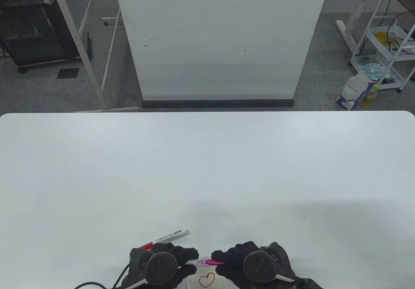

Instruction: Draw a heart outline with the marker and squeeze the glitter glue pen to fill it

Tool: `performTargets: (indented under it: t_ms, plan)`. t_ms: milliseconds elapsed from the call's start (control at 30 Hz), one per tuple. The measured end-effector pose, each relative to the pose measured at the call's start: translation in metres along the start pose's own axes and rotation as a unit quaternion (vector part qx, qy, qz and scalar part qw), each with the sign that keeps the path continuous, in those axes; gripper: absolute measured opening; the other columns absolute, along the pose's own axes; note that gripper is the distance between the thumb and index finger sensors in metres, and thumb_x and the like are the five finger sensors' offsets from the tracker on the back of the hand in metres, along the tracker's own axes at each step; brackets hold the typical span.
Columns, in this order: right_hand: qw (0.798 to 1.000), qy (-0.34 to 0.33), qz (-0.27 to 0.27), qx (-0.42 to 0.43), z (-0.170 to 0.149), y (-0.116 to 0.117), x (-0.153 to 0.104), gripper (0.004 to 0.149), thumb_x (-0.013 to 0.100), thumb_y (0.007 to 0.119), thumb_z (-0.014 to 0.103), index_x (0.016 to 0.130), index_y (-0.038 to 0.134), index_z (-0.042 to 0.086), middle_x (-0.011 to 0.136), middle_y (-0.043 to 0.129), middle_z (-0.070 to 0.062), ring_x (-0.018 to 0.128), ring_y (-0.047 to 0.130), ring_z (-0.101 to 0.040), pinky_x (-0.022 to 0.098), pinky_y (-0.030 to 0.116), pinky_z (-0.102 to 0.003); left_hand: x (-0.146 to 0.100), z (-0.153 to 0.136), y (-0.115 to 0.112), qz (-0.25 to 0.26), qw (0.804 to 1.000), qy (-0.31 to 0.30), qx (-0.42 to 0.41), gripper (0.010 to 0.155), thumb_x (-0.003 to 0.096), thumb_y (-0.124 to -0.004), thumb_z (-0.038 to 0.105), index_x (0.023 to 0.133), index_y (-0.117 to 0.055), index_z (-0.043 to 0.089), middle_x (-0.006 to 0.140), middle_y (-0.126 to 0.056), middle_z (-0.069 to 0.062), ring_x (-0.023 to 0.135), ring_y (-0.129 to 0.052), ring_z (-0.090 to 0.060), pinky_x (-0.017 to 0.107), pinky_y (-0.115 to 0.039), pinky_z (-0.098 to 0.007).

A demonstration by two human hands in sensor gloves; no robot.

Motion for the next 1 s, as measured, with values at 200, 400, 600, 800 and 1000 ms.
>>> performTargets:
  t_ms: [200, 400, 600, 800, 1000]
  plan:
    - [0.999, 0.007, 0.043, -0.021, -0.002, 0.01, 0.0, 0.048, 0.036, 0.082, 0.045, 0.075, 0.092, 0.018, 0.037, 0.102, -0.002, 0.018, 0.094, -0.016, 0.045, 0.082, -0.046, 0.003, 0.013, -0.018, -0.068, 0.994, -0.018, 0.078, 0.048, 0.0413, -0.093, 0.044, 0.084, -0.091, 0.023, 0.065, -0.105, -0.002, 0.059, -0.1, -0.03, 0.059, -0.072, -0.061]
    - [0.995, 0.01, 0.095, -0.022, -0.004, 0.025, -0.001, 0.05, 0.036, 0.081, 0.046, 0.073, 0.094, 0.015, 0.031, 0.103, -0.001, 0.013, 0.095, -0.015, 0.042, 0.083, -0.044, 0.004, 0.019, -0.031, -0.095, 0.989, -0.025, 0.106, 0.048, 0.0401, -0.093, 0.045, 0.083, -0.092, 0.024, 0.065, -0.105, -0.002, 0.06, -0.099, -0.031, 0.06, -0.071, -0.061]
    - [0.992, 0.003, 0.122, -0.035, -0.002, 0.035, -0.001, 0.05, 0.036, 0.081, 0.046, 0.073, 0.094, 0.015, 0.029, 0.104, 0.0, 0.011, 0.095, -0.014, 0.041, 0.084, -0.043, 0.008, 0.025, -0.036, -0.093, 0.986, -0.023, 0.134, 0.048, 0.0357, -0.097, 0.046, 0.078, -0.094, 0.024, 0.06, -0.106, -0.001, 0.056, -0.101, -0.03, 0.059, -0.075, -0.06]
    - [0.99, 0.005, 0.135, -0.039, -0.003, 0.042, -0.002, 0.05, 0.036, 0.081, 0.046, 0.073, 0.094, 0.015, 0.029, 0.102, 0.0, 0.011, 0.094, -0.015, 0.041, 0.084, -0.044, 0.009, 0.023, -0.038, -0.102, 0.986, -0.01, 0.135, 0.049, 0.0356, -0.097, 0.047, 0.079, -0.092, 0.025, 0.06, -0.105, 0.0, 0.056, -0.101, -0.029, 0.058, -0.075, -0.06]
    - [0.988, 0.01, 0.146, -0.048, 0.0, 0.051, 0.0, 0.05, 0.037, 0.08, 0.045, 0.074, 0.093, 0.015, 0.03, 0.101, -0.001, 0.012, 0.093, -0.015, 0.043, 0.083, -0.045, 0.009, 0.022, -0.038, -0.106, 0.986, -0.007, 0.13, 0.048, 0.0362, -0.097, 0.047, 0.079, -0.091, 0.025, 0.06, -0.105, 0.0, 0.056, -0.101, -0.029, 0.058, -0.075, -0.06]
Point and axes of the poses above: the tracker on the back of each hand, its own z axis roughly to the thumb side, its own x axis roughly from the wrist to the fingertips, y = z × x, the point moved 5 cm from there along x, roughly from the wrist to the fingertips
